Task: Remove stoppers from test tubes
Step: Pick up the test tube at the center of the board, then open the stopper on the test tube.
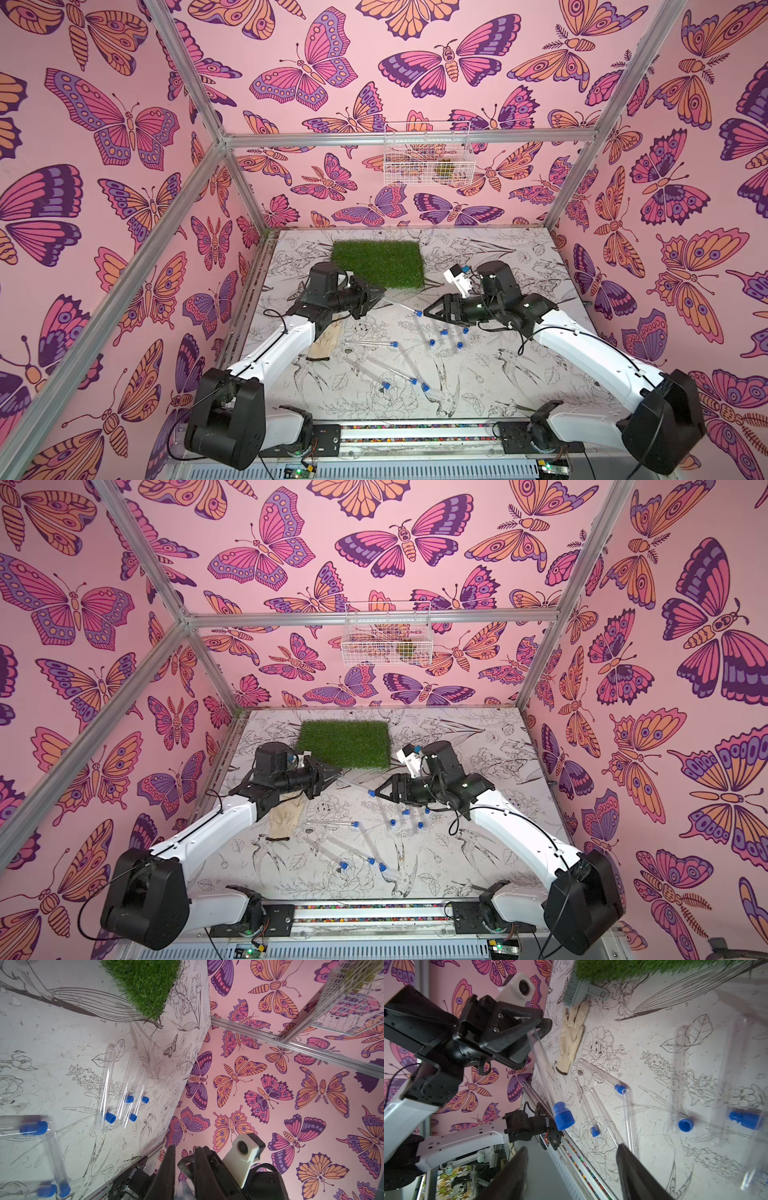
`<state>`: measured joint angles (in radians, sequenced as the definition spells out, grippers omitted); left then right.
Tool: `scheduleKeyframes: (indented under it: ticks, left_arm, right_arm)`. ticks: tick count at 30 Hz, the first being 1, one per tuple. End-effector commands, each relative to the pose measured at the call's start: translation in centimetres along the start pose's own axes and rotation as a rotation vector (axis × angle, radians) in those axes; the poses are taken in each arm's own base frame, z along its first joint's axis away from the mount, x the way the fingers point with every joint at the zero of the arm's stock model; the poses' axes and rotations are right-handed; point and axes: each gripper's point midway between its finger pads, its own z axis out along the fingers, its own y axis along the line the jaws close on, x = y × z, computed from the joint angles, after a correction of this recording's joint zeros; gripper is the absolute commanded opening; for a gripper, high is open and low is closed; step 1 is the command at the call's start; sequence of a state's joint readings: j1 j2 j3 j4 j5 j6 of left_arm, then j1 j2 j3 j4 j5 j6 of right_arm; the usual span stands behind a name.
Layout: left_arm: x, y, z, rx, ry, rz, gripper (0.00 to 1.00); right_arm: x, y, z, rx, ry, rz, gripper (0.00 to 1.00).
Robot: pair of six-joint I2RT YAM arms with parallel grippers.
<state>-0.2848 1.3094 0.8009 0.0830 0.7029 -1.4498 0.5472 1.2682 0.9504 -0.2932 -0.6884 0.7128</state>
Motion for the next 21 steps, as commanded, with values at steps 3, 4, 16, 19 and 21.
scheduleKeyframes:
  ticks: [3,4,16,19,21]
  left_arm:
    - [-0.1,-2.1,-0.7,0.079,-0.011,0.010,0.02]
    - [0.4,-3.0,-1.4,0.104,-0.016,0.032,0.02]
    - [0.6,-3.6,-1.6,0.123,-0.010,0.050,0.00]
    - [0.6,-3.6,-1.6,0.123,-0.009,0.050,0.00]
    - [0.6,-3.5,-1.5,0.122,-0.009,0.047,0.00]
  right_arm:
    - [-1.1,1.9,0.5,-0.132,-0.020,0.057,0.69]
    - [-1.1,1.9,0.6,-0.135,-0.022,0.062,0.69]
    - [-2.2,3.6,0.7,-0.262,-0.069,0.082,0.53]
    - [-2.4,3.9,0.6,-0.277,-0.080,0.085,0.48]
    - [-2.5,3.9,0.6,-0.286,-0.085,0.089,0.45]
